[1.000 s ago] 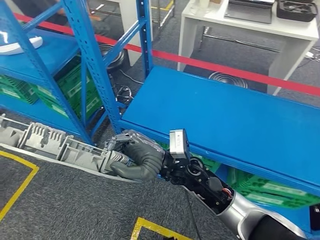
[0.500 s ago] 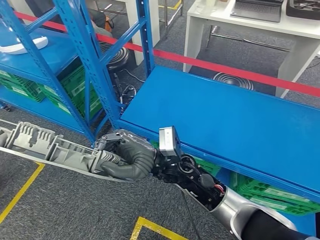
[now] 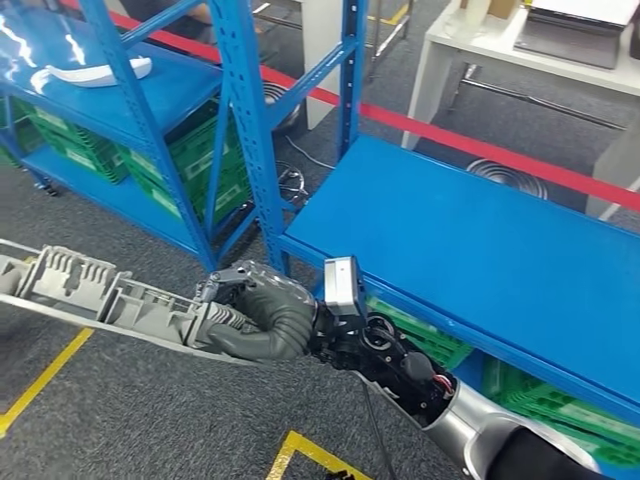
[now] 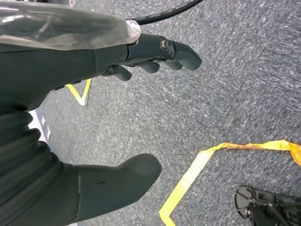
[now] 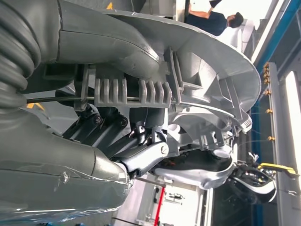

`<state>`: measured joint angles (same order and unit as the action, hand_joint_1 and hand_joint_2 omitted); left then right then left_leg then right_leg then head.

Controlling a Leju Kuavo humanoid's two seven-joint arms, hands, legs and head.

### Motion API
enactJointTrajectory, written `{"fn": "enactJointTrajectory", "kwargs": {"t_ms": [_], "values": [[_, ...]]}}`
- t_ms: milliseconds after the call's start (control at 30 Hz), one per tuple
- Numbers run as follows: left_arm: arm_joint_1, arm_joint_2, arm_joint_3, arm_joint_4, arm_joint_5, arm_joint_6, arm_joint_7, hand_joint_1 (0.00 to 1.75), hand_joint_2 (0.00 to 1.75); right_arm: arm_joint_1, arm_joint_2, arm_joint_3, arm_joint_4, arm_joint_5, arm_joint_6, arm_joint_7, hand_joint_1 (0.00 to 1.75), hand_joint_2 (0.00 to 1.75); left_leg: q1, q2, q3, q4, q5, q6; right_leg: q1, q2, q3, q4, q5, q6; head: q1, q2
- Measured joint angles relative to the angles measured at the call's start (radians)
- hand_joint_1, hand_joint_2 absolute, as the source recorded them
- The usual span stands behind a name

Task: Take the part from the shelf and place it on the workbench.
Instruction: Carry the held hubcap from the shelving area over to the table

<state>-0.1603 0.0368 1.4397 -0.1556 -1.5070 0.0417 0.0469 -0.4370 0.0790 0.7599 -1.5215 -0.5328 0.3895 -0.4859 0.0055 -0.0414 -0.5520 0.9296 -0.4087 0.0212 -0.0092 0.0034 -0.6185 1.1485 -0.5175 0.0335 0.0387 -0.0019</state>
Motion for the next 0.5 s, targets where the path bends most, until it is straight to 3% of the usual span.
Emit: {"fn": "enactJointTrajectory", "kwargs": {"t_ms": [67, 100, 167, 233, 300, 367, 400, 433, 467, 500], "values": [[0.000, -0.001, 0.000, 0.000, -0.002, 0.000, 0.000, 0.00, 1.75, 0.000, 0.000, -0.001, 0.000, 0.004, -0.003, 0.001, 1.75, 1.75, -0.002, -0.013, 0.000, 0.005, -0.003, -0.007, -0.001, 0.022, 0.066, -0.143, 0.057, -0.006, 0.004, 0.000], [0.000, -0.001, 0.000, 0.000, -0.003, 0.000, 0.000, 0.00, 1.75, 0.000, 0.000, -0.001, 0.000, 0.007, -0.003, 0.001, 1.75, 1.75, -0.002, -0.018, -0.002, 0.007, -0.004, -0.011, -0.001, 0.030, 0.083, -0.181, 0.069, -0.009, 0.003, 0.000], [0.001, -0.001, 0.000, 0.000, -0.004, 0.000, 0.000, 0.00, 1.75, 0.000, 0.000, -0.002, 0.000, 0.010, -0.004, 0.001, 1.75, 1.75, -0.001, -0.024, -0.007, 0.008, -0.003, -0.022, 0.003, 0.028, 0.085, -0.195, 0.072, -0.016, -0.001, 0.000], [0.003, -0.002, 0.000, 0.000, -0.006, 0.000, 0.000, 0.00, 1.75, 0.000, 0.001, -0.002, 0.000, 0.011, -0.005, 0.003, 1.75, 1.75, 0.002, -0.016, -0.014, 0.022, -0.012, -0.032, 0.002, 0.017, 0.088, -0.201, 0.077, -0.028, -0.005, 0.000], [0.002, -0.002, 0.000, 0.001, -0.010, 0.000, 0.000, 0.00, 1.75, 0.000, 0.001, -0.002, -0.001, 0.011, -0.008, 0.004, 1.75, 1.75, 0.004, 0.009, -0.053, 0.107, -0.059, -0.042, -0.001, 0.005, 0.091, -0.205, 0.080, -0.035, -0.015, 0.000], [0.001, -0.002, 0.000, 0.001, -0.013, 0.000, 0.000, 0.00, 1.75, 0.003, 0.001, -0.003, -0.001, 0.011, -0.014, 0.005, 1.75, 1.75, 0.005, 0.027, -0.128, 0.255, -0.124, -0.051, 0.000, -0.007, 0.091, -0.205, 0.078, -0.038, -0.025, 0.000], [0.001, -0.003, 0.000, 0.001, -0.013, 0.000, 0.001, 0.00, 1.75, 0.005, 0.001, -0.003, 0.000, 0.011, -0.017, 0.006, 1.75, 1.75, 0.006, 0.030, -0.157, 0.310, -0.141, -0.054, 0.000, -0.013, 0.091, -0.205, 0.078, -0.038, -0.027, 0.000], [0.002, -0.003, 0.000, 0.001, -0.014, -0.001, 0.002, 0.00, 1.75, 0.007, 0.001, -0.004, 0.000, 0.011, -0.019, 0.007, 1.75, 1.75, 0.007, 0.032, -0.166, 0.323, -0.136, -0.054, 0.001, -0.019, 0.091, -0.205, 0.077, -0.038, -0.028, 0.000], [0.003, -0.003, 0.000, 0.001, -0.014, -0.001, 0.003, 0.00, 1.75, 0.009, 0.001, -0.004, 0.000, 0.011, -0.022, 0.008, 1.75, 1.75, 0.008, 0.034, -0.150, 0.288, -0.111, -0.053, 0.001, -0.024, 0.092, -0.205, 0.076, -0.037, -0.029, 0.000], [0.003, -0.002, 0.000, 0.001, -0.014, -0.001, 0.004, 0.00, 1.75, 0.011, 0.001, -0.005, 0.000, 0.011, -0.023, 0.008, 1.75, 1.75, 0.008, 0.040, -0.114, 0.216, -0.076, -0.051, 0.001, -0.029, 0.093, -0.205, 0.075, -0.036, -0.029, 0.000]]}}
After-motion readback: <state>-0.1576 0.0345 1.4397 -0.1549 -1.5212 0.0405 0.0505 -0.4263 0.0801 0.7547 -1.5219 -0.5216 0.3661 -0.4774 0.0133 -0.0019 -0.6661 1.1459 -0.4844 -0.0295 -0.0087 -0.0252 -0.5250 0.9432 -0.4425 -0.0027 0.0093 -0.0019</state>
